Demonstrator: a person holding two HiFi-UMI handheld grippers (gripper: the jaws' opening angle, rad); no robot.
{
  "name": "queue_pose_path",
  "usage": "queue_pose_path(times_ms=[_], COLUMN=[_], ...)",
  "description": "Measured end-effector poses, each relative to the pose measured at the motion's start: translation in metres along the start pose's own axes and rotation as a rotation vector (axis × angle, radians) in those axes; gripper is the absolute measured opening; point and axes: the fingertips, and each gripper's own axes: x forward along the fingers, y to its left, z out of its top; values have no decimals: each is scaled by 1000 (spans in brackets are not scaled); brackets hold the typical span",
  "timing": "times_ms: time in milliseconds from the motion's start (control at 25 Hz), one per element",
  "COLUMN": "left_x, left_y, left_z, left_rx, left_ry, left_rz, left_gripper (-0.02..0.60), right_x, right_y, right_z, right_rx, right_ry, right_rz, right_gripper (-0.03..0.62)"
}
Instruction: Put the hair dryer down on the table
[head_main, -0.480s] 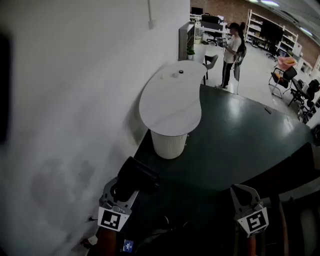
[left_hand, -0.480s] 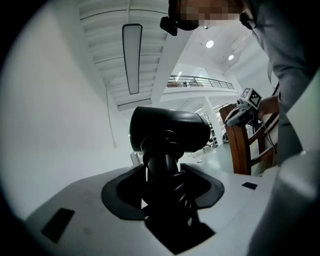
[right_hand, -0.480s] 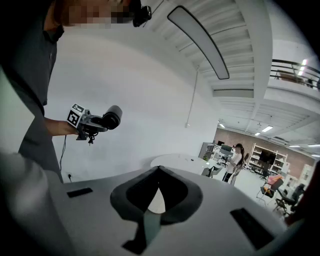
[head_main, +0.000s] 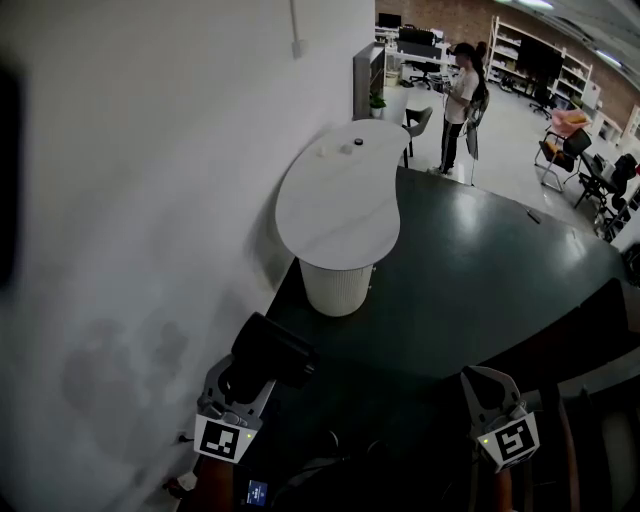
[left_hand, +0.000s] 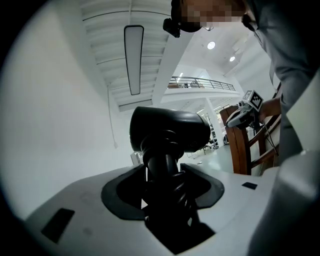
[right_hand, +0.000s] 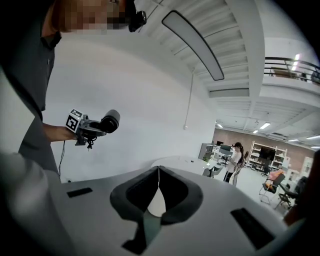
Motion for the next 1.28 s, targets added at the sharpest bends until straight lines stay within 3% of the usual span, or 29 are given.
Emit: queue_pose_path(times_ms=[640,1280], left_x=[-4,12], left_y=[8,53], left_z=[-8,-24], left_rx=[-10,-42], left_ry=[14,-21], left_rz=[-9,-41], left_gripper=[216,216], right_x=[6,45], right_y=[8,19], right_z=[5,27], right_rx=[1,-21], right_ry=[2,-2], right_rz=[-19,-69], right_gripper=[9,9])
